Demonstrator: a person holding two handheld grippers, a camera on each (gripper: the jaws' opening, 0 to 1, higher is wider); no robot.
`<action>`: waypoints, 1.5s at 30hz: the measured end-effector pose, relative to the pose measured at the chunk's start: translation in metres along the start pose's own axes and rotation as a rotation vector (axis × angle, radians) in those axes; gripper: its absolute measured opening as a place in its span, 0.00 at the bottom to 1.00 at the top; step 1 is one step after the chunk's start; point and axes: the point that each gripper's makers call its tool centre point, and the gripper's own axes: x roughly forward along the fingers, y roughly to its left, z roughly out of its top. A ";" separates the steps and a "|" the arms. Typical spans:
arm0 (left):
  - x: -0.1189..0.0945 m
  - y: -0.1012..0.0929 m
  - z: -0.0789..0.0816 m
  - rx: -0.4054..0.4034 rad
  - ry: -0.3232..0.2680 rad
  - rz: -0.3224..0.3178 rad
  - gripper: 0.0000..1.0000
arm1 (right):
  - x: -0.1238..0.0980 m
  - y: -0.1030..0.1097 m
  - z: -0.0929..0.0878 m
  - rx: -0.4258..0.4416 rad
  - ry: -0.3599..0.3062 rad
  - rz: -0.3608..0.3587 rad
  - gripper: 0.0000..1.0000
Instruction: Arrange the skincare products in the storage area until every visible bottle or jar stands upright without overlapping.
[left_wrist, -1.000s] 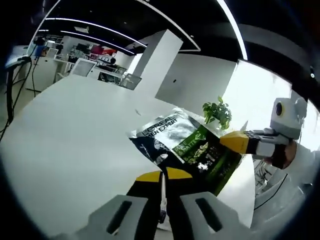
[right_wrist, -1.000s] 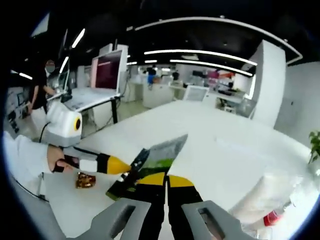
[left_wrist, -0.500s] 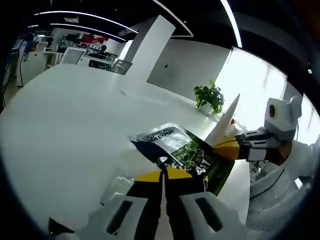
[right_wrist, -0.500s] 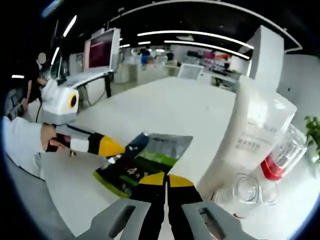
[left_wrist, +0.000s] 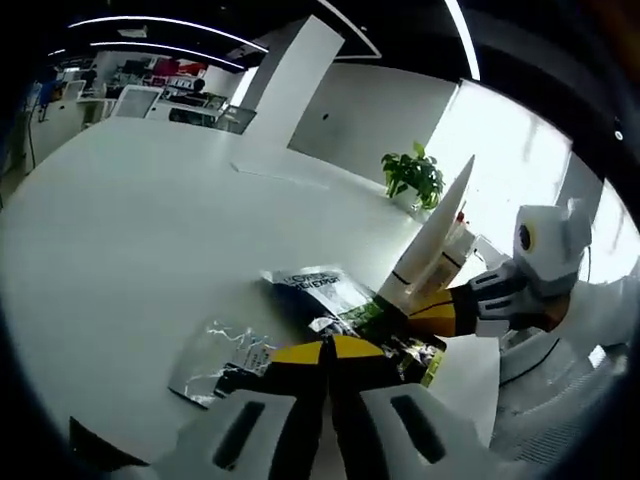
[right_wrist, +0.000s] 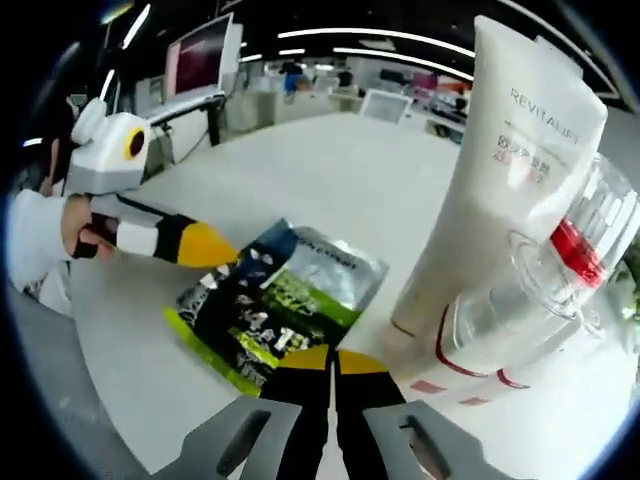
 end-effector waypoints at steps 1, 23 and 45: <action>0.000 -0.001 0.000 0.002 0.001 -0.002 0.00 | 0.000 -0.002 0.000 -0.004 0.002 -0.006 0.00; 0.009 -0.003 -0.009 0.032 0.042 -0.003 0.00 | 0.000 -0.013 -0.011 0.005 0.041 -0.033 0.00; 0.012 -0.004 -0.009 0.051 0.039 -0.006 0.00 | -0.008 -0.016 -0.005 -0.018 0.038 -0.051 0.00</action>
